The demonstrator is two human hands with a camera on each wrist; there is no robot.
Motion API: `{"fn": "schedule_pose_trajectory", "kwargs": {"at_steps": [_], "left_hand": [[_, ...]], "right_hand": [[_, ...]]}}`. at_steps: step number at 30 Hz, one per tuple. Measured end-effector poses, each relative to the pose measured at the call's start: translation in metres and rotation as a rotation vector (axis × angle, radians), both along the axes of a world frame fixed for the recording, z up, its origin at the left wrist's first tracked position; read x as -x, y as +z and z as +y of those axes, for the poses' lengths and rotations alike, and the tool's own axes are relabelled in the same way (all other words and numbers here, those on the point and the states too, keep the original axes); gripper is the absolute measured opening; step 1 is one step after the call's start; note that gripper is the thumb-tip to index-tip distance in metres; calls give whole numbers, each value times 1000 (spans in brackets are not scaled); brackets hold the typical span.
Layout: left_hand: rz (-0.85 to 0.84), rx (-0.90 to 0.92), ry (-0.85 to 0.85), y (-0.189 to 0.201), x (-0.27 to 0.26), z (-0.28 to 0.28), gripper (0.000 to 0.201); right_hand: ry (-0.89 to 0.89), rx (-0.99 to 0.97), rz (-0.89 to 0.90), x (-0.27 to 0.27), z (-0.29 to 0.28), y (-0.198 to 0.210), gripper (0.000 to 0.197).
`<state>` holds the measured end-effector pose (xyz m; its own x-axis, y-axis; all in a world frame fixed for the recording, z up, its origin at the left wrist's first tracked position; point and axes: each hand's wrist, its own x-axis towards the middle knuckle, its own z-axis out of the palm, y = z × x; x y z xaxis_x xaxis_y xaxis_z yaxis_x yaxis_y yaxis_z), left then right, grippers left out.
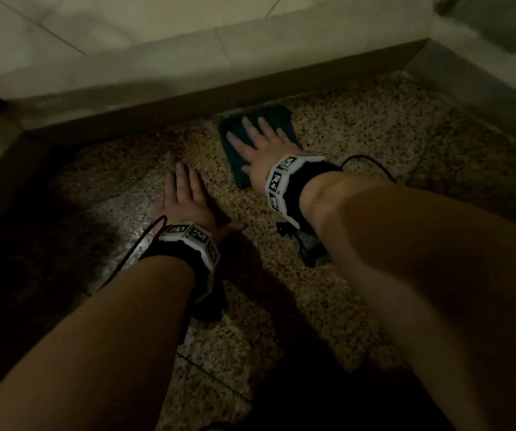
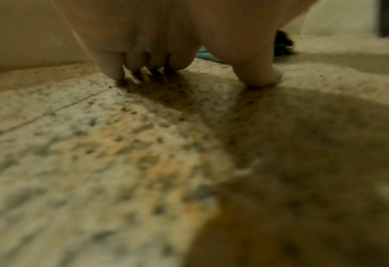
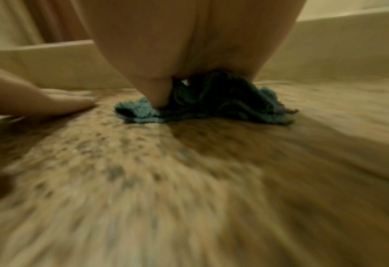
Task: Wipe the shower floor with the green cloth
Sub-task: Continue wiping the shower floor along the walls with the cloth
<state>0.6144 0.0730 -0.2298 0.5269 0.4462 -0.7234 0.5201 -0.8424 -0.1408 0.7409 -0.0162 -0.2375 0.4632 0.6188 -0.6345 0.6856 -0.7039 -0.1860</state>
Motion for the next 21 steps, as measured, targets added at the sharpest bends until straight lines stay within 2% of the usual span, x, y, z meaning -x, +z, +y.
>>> {"fn": "schedule_pose_trajectory", "kwargs": {"at_steps": [4,10,14,19,21], "left_hand": [[6,14,-25,5,-3,-4,118],[8,20,-163,21,-12,-10,108],[-35,52,-193,42,-15,-22,105],[-89,58,-294,82,-13,-36,97],[-103,36,-350,96,-15,-37,86]], "right_hand": [[-100,33,-6,3,-35,2,60],[-260,196,49,17,-95,15,60],[-302,333,46,24,-123,43,61],[-419,348,-37,21,-151,90,69],[-447,368,-40,17,-151,103,71]]}}
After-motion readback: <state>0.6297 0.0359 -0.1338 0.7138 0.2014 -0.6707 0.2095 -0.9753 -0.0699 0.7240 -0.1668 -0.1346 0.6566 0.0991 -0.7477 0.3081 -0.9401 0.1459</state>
